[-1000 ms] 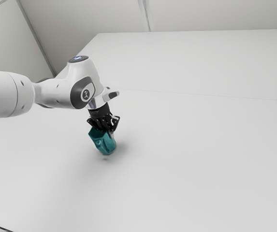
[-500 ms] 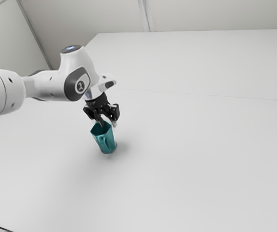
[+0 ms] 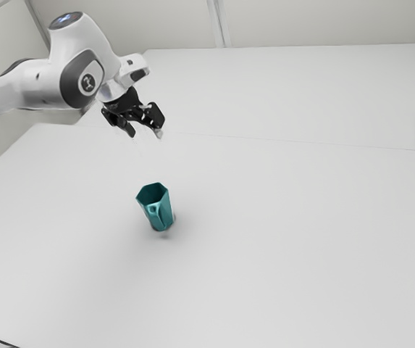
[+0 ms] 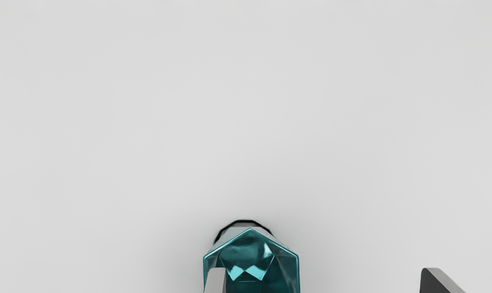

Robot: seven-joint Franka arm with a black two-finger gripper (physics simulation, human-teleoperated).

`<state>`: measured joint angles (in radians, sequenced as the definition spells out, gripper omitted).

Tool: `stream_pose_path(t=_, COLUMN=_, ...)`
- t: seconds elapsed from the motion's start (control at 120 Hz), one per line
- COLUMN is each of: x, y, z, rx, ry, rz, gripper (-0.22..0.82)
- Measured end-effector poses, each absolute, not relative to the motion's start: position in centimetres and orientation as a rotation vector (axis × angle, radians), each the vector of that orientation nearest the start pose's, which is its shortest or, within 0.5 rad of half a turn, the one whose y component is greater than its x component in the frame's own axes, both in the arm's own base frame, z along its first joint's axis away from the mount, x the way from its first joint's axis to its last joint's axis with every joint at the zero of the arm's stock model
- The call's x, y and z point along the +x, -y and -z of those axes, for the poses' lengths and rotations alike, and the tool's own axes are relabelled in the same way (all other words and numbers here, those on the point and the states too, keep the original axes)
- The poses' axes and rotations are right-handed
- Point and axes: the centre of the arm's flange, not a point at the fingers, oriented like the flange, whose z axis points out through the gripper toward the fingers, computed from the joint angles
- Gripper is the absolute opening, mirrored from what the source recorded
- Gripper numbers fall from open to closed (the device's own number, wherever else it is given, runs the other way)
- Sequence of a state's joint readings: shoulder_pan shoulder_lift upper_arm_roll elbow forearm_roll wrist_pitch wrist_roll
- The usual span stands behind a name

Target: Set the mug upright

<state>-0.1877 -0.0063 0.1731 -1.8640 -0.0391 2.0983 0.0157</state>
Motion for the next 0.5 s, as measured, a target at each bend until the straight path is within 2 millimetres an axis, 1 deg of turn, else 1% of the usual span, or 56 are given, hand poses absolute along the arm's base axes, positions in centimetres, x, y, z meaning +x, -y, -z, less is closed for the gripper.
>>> stream_pose_path(t=0.133, x=58.3, y=-0.2, z=-57.6, rx=-3.101, ry=-0.077, rz=0.398, gripper=0.55)
stream_pose_path(t=0.325, x=56.7, y=-2.3, z=-62.6, rx=-3.034, ry=-0.108, rz=0.393, gripper=0.57)
stream_pose_path(t=0.417, x=56.2, y=-3.6, z=-64.2, rx=-3.014, ry=-0.098, rz=0.363, gripper=0.57)
stream_pose_path(t=0.5, x=55.4, y=-4.4, z=-65.1, rx=-3.005, ry=-0.087, rz=0.33, gripper=0.58)
